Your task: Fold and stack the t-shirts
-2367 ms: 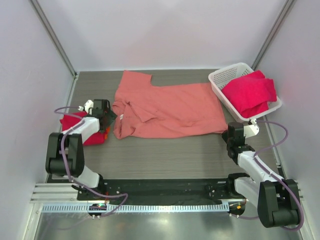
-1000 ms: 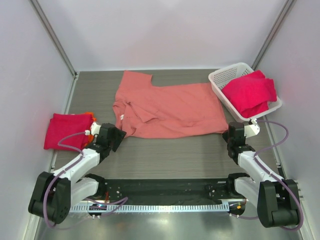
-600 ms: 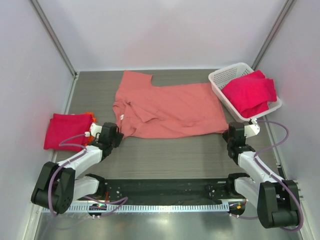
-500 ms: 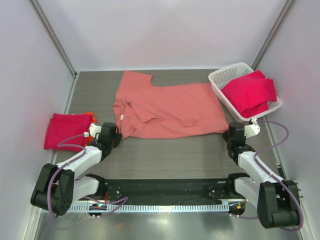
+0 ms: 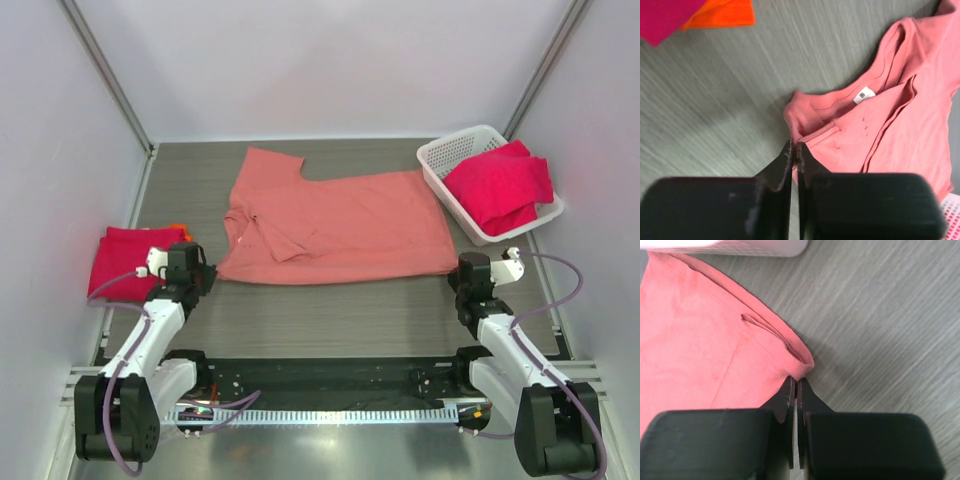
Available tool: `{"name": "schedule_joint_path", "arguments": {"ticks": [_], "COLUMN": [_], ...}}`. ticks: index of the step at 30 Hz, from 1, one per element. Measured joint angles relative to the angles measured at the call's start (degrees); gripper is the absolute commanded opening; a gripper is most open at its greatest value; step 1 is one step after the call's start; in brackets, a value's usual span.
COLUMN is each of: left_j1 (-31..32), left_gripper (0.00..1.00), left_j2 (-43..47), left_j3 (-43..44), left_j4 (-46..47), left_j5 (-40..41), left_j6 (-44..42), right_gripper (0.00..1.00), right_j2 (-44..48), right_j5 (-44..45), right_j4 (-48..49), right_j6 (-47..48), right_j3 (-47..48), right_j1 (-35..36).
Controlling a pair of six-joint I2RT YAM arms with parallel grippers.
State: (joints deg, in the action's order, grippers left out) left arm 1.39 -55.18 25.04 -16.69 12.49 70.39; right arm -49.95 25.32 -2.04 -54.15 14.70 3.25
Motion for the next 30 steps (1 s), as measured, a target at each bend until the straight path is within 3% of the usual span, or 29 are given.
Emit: {"name": "schedule_joint_path", "arguments": {"ticks": [2,5,6,8,9,11,17,30], "left_j1": [-0.04,-0.44,-0.46,-0.5,-0.46,-0.09,4.39,8.85], "left_gripper": [0.13,0.35,0.48,0.56,0.62,0.63,0.62,0.56], "left_j2": [0.63,1.7,2.49,5.2,6.99,10.84,17.75,15.21], "left_j3": [0.0,-0.24,-0.59,-1.84,-2.67,-4.22,-5.51,-9.05], "left_j4": [-1.46,-2.62,-2.67,-3.15,-3.37,-4.31,-7.32,-6.73], "left_j5": [-0.68,-1.62,-1.92,-2.91,-3.43,-4.28,-5.03,-3.5], "left_j6": [-0.79,-2.34,-2.67,-3.48,-3.52,-3.41,-1.84,2.93], "right_gripper": [0.01,0.06,0.1,0.19,0.33,0.41,0.43,0.41], "right_j2": [0.79,1.27,1.62,2.89,3.82,6.32,10.12,2.25], "right_j5": [-0.17,-1.01,-1.44,-2.19,-2.38,-2.58,-3.06,-4.57], "right_j4": [-0.61,-1.36,-1.77,-3.67,-4.59,-6.36,-10.14,-9.38], "right_j6": [-0.57,-1.62,-2.05,-2.86,-3.21,-3.63,-3.82,-7.1], "right_j3": [-0.72,-1.55,-1.88,-2.12,-2.12,-2.12,-2.12,-2.01], "right_j1": [0.0,-0.2,-0.33,-0.37,-0.37,-0.37,-0.37,-0.48]}}
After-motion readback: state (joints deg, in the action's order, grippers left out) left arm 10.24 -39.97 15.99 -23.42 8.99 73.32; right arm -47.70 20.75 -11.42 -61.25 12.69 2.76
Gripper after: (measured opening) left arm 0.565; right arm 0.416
